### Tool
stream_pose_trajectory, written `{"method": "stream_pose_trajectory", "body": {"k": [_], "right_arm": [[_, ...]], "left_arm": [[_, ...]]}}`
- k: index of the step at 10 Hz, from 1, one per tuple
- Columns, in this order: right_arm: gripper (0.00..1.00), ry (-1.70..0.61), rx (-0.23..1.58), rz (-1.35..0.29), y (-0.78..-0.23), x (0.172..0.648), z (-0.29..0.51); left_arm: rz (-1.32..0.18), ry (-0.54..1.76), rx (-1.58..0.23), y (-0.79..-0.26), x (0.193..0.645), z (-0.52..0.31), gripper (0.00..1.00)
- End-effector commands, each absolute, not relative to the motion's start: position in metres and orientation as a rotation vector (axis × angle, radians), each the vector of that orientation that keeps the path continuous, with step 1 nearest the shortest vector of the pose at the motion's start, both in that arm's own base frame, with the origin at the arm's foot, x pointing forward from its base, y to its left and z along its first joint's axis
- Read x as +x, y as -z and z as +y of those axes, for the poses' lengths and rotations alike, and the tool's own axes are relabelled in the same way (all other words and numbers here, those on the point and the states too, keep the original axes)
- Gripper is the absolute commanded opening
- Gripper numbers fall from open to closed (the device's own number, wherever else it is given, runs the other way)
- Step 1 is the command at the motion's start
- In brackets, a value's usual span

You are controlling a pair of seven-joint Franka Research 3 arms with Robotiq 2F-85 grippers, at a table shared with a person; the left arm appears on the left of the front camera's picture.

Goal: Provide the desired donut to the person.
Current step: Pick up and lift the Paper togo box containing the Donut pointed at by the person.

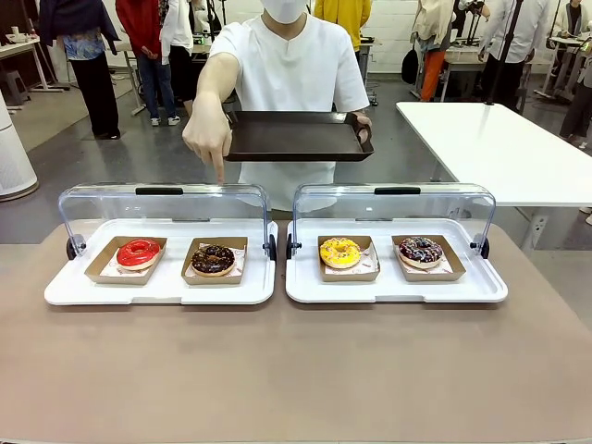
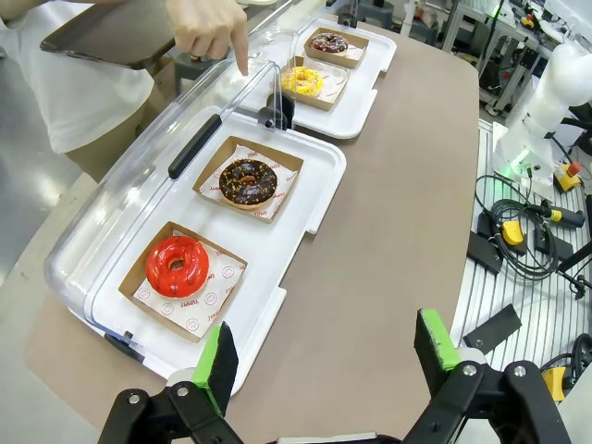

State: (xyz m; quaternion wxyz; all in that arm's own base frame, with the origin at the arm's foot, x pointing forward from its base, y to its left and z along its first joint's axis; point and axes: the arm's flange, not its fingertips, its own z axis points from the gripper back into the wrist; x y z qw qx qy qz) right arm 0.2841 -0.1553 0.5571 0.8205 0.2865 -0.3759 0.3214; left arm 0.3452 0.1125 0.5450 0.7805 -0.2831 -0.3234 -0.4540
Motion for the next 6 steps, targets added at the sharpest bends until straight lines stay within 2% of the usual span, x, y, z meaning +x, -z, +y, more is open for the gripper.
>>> {"method": "stream_pose_trajectory", "body": {"k": [1,6], "right_arm": [[1.0,-0.683,0.609,-0.801,-0.5559,0.2829,-0.1548],[1.0,-0.683,0.609,-0.801,-0.5559,0.2829,-0.1548]], "left_arm": [[-0.712,0.975,-0.631,-0.5469,0.3445,0.1126,1.0],[-0.712,0.975,-0.631,-0.5469,0.3445,0.1126,1.0]]}}
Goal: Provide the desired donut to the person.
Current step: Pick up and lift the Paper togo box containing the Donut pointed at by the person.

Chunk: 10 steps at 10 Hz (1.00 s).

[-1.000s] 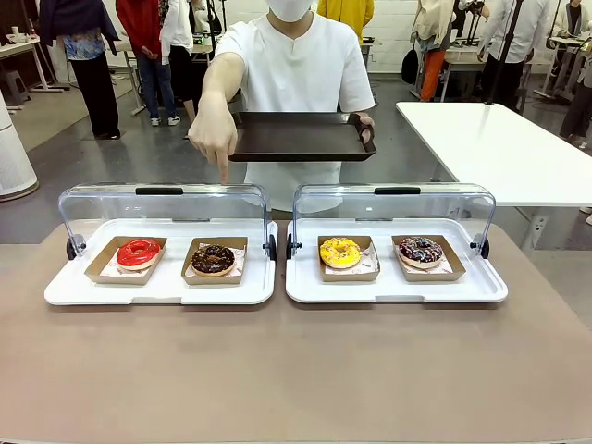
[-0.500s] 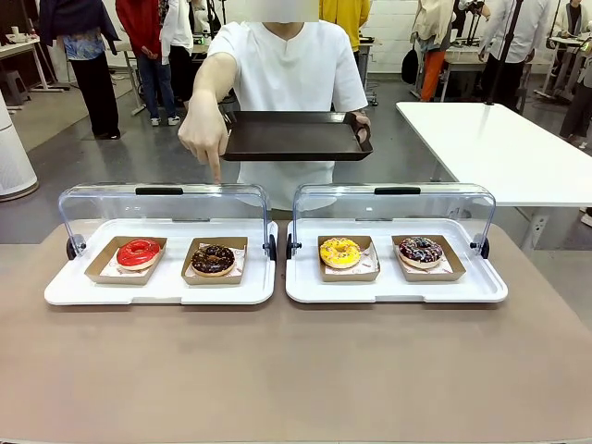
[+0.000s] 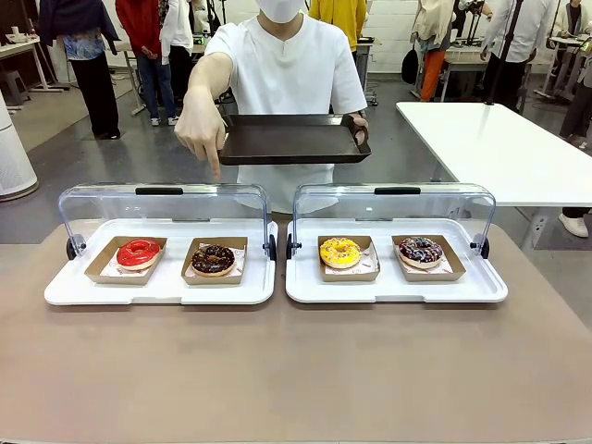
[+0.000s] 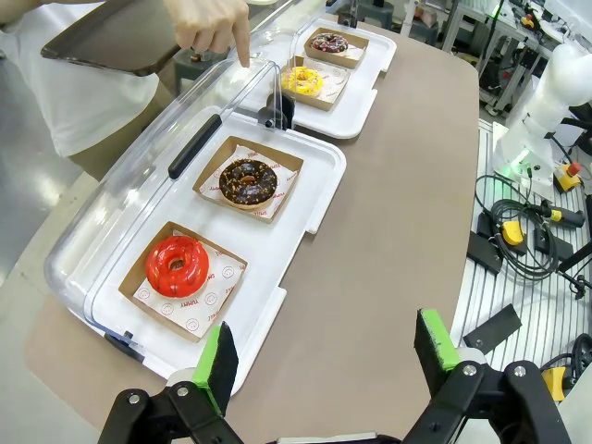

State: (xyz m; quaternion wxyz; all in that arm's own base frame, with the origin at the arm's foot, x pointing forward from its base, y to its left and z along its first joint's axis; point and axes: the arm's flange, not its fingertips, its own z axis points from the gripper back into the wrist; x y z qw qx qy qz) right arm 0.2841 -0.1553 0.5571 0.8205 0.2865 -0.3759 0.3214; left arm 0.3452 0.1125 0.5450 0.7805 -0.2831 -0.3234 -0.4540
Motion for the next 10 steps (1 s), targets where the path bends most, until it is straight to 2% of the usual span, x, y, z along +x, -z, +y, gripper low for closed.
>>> {"method": "stream_pose_trajectory", "body": {"k": [1,4,6,8,10], "right_arm": [[1.0,-0.683,0.609,-0.801,-0.556,0.283,-0.155],[1.0,-0.683,0.609,-0.801,-0.556,0.283,-0.155],[1.0,-0.683,0.609,-0.801,-0.556,0.283,-0.155],[1.0,-0.683,0.609,-0.801,-0.556,0.283,-0.155],[1.0,-0.683,0.609,-0.801,-0.556,0.283,-0.155]], "left_arm": [[-0.712,0.975,-0.631,-0.547,0.344,0.113,1.0],[-0.699,0.981,-0.612,-0.545,0.345,0.113,1.0],[-0.557,1.053,-0.525,-0.569,0.364,0.064,1.0],[-0.324,1.219,-0.348,-0.587,0.386,-0.015,1.0],[-0.129,1.326,-0.103,-0.551,0.404,-0.097,1.0]]}}
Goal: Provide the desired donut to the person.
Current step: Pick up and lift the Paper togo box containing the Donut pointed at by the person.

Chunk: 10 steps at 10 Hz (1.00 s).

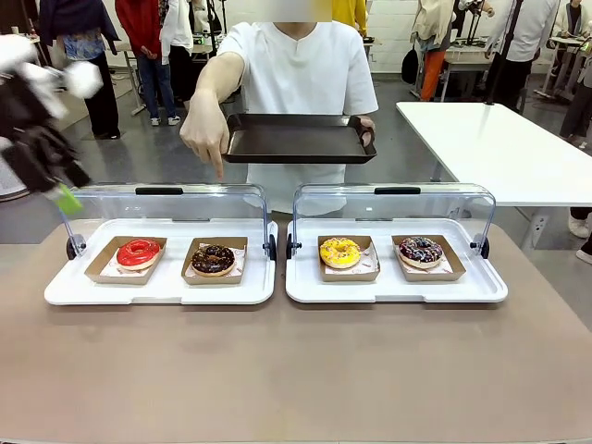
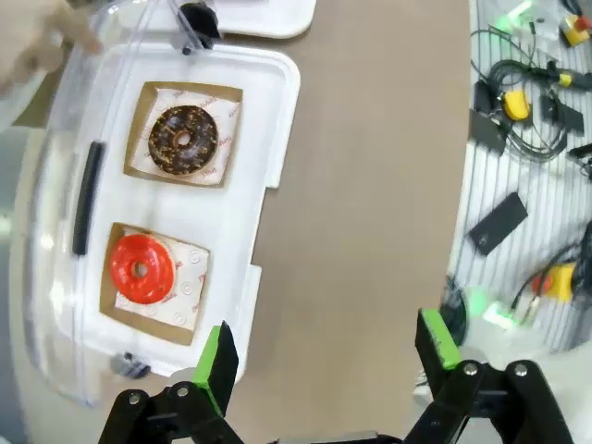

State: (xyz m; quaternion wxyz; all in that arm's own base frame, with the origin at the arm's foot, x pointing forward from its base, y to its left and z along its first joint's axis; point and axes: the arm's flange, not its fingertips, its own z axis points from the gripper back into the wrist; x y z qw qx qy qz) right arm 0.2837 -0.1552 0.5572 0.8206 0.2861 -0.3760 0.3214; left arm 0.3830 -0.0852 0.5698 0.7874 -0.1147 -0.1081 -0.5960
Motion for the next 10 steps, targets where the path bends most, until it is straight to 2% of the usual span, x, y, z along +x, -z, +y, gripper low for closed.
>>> {"method": "stream_pose_trajectory", "body": {"k": [1,3,6,10], "right_arm": [[1.0,-0.683,0.609,-0.801,-0.556,0.283,-0.155],[1.0,-0.683,0.609,-0.801,-0.556,0.283,-0.155],[1.0,-0.683,0.609,-0.801,-0.556,0.283,-0.155],[1.0,-0.683,0.609,-0.801,-0.556,0.283,-0.155]], "left_arm": [[-0.073,1.364,0.006,-0.521,0.411,-0.126,1.0],[-0.018,1.392,0.103,-0.469,0.421,-0.165,1.0],[-0.07,1.434,0.069,-0.419,0.425,-0.192,1.0],[-0.114,1.477,-0.026,-0.398,0.429,-0.207,1.0]]}}
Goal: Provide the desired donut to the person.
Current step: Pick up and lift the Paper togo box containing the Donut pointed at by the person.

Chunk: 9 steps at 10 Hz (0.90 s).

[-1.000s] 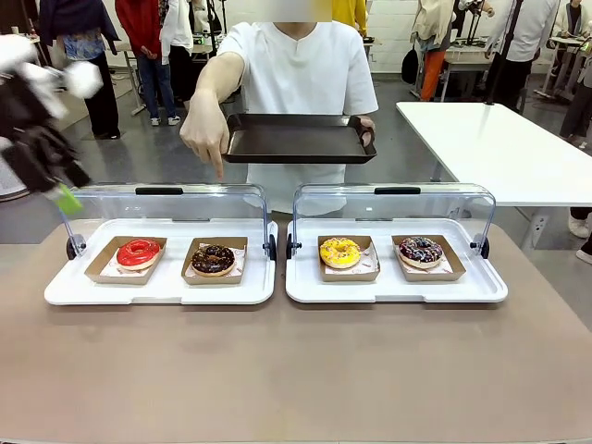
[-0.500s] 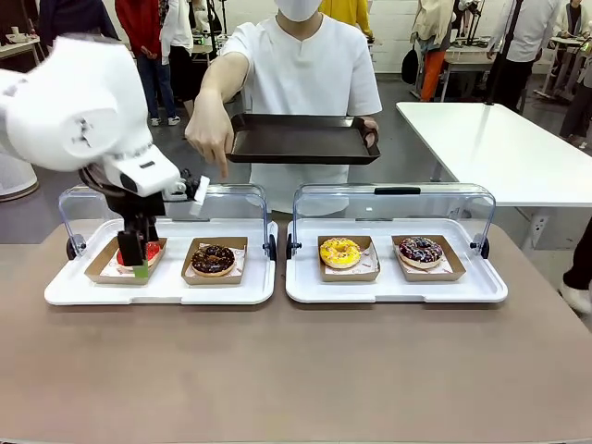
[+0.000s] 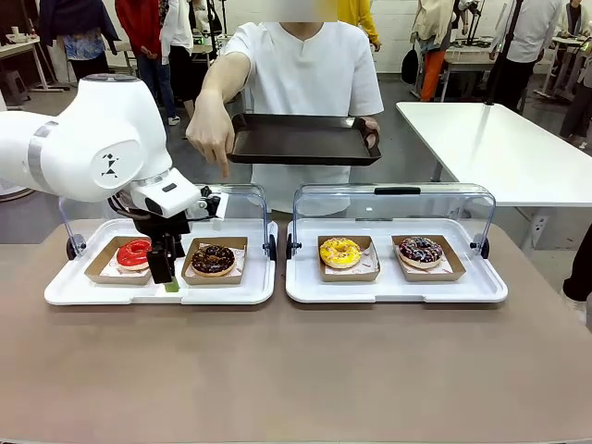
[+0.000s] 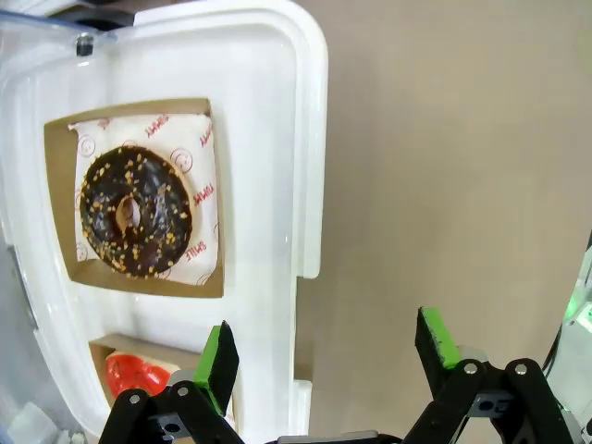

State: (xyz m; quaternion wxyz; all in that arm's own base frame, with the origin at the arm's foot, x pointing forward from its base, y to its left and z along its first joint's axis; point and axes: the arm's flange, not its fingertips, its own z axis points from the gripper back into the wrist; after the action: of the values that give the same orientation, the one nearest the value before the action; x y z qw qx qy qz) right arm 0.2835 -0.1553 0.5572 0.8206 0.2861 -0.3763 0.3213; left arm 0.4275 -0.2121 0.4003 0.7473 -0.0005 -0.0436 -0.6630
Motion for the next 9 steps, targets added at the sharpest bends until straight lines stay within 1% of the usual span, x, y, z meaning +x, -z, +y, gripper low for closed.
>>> {"method": "stream_pose_trajectory", "body": {"k": [1,2,8,9], "right_arm": [[1.0,-0.683,0.609,-0.801,-0.556,0.283,-0.155],[1.0,-0.683,0.609,-0.801,-0.556,0.283,-0.155],[1.0,-0.683,0.609,-0.801,-0.556,0.283,-0.155],[1.0,-0.683,0.609,-0.801,-0.556,0.283,-0.155]], "left_arm": [[-0.097,1.46,-0.052,-0.409,0.427,-0.196,1.0],[-0.095,1.45,-0.001,-0.4,0.428,-0.212,1.0],[-0.093,1.455,-0.016,-0.4,0.428,-0.21,1.0],[-0.099,1.505,-0.05,-0.398,0.441,-0.213,1.0]]}}
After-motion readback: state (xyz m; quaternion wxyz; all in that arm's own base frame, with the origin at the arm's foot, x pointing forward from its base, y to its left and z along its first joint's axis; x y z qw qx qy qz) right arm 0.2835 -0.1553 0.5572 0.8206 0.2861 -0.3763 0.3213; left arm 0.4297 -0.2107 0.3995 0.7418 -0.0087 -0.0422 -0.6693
